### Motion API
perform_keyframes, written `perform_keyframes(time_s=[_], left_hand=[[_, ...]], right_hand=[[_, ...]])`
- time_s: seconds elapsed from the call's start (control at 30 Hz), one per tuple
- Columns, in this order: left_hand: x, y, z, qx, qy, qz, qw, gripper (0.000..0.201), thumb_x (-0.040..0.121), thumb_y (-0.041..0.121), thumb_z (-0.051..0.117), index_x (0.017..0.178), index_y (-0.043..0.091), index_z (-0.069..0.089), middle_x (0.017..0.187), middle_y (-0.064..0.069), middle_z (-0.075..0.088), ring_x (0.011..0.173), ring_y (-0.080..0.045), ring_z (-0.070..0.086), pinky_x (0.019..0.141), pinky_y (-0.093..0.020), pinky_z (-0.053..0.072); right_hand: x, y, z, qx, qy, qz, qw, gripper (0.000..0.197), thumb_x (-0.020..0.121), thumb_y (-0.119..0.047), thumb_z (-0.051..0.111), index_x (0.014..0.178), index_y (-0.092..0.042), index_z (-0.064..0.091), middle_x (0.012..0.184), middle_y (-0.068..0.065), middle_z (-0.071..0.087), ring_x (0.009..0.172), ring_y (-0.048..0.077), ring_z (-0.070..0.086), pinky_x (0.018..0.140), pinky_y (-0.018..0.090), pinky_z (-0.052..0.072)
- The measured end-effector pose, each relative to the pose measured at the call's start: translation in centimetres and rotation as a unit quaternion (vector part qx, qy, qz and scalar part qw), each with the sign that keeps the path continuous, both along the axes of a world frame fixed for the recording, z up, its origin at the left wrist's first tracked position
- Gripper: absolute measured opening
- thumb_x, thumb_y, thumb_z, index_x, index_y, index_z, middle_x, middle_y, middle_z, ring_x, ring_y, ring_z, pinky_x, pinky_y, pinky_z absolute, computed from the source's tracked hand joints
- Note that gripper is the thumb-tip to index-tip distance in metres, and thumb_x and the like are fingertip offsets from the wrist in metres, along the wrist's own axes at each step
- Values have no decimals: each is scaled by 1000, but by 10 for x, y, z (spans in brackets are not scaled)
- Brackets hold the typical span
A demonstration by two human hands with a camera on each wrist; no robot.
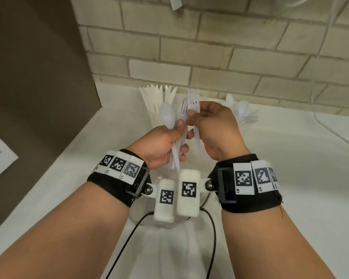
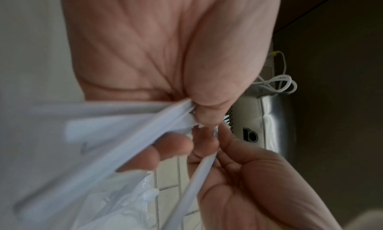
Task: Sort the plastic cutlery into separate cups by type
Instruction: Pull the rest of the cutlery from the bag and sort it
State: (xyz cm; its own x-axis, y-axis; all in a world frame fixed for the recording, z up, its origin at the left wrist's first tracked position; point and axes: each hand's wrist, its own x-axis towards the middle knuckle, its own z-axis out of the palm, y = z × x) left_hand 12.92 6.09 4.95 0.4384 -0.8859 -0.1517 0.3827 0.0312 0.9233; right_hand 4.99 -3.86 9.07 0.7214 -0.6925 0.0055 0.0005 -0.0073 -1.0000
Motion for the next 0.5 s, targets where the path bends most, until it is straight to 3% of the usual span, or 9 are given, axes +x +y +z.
perform_keyframes(time_s=[0.07,0.23,0.37,0.5], left_hand=[[0,-2,-2,3,3,-36,999,27,92,38,47,95,13,57,78,3,57,56,-12,45,62,-30,42],[3,1,-16,4,26,-107,994,29,90,40,46,101,17,57,87,-1,56,61,-11,48,67,-30,46],[4,3,-19,0,24,-134,991,29,87,41,52,98,15,58,84,-1,55,62,-10,48,69,-29,45],[7,3,-19,-9,34,-144,989,44,77,51,56,98,12,58,81,-2,53,65,-12,49,67,-30,48]], right_hand=[[-1,-1,-3,13,5,21,1000,16,83,-2,69,98,-1,64,80,12,68,58,19,60,48,28,45],[-5,-3,-10,58,16,40,997,14,79,-5,74,88,-5,63,75,12,68,55,24,57,41,25,36],[-5,2,-16,56,16,35,998,29,76,-17,79,97,-8,61,79,13,69,61,29,55,43,27,36],[-4,4,-16,23,-38,17,999,25,83,-3,70,98,-20,60,89,6,65,61,17,59,40,19,40]])
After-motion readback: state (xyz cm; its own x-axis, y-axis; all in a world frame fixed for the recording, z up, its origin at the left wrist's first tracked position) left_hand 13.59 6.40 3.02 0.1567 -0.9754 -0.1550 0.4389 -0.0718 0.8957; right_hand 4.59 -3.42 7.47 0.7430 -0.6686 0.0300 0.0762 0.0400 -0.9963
